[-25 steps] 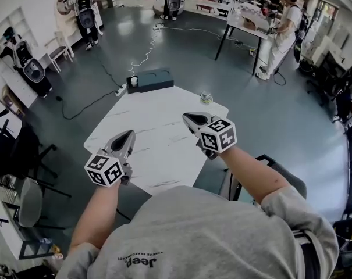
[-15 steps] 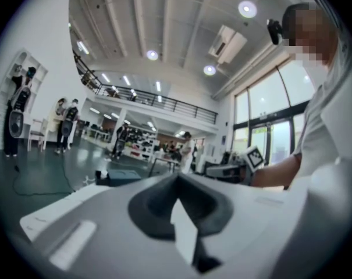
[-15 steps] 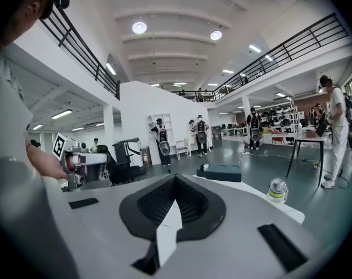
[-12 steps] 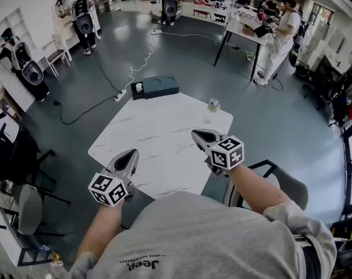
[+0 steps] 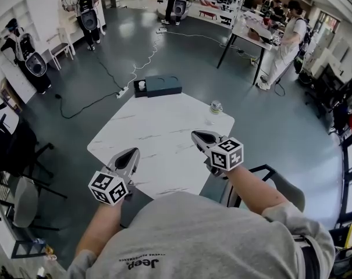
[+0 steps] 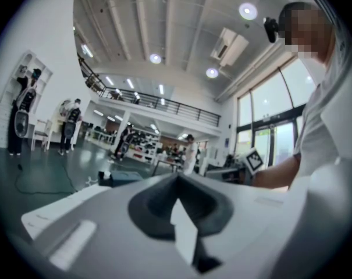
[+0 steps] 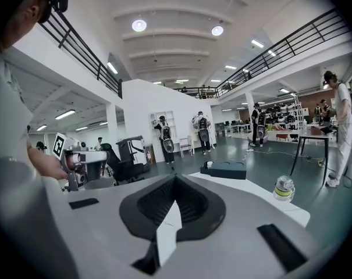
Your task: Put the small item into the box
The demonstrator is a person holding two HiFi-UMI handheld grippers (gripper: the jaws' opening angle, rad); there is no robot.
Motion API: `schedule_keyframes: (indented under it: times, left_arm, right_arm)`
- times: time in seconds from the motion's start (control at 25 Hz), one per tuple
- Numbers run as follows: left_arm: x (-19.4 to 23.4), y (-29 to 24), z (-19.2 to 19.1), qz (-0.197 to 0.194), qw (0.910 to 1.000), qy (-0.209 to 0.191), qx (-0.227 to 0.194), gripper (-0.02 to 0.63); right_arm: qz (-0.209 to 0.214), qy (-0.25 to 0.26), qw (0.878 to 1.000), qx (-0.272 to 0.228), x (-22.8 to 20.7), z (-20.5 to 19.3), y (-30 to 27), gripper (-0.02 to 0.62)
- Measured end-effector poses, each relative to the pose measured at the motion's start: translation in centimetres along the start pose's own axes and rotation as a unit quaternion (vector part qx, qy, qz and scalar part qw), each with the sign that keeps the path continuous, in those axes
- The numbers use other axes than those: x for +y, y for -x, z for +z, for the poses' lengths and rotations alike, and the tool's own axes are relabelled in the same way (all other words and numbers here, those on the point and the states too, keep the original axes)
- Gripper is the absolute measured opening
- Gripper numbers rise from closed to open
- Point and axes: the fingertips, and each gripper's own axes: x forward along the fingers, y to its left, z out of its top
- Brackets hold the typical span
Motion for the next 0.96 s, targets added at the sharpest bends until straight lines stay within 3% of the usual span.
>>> schedule_keyframes:
  times: [0.96]
  left_arm:
    - [-0.46,-0.16,0.52,0.003,1.0,-0.004,-0.003,0.005]
  right_arm:
    - [0.02,0.023,0.999,0.011,0.4,-0.07,-0.41,0.005]
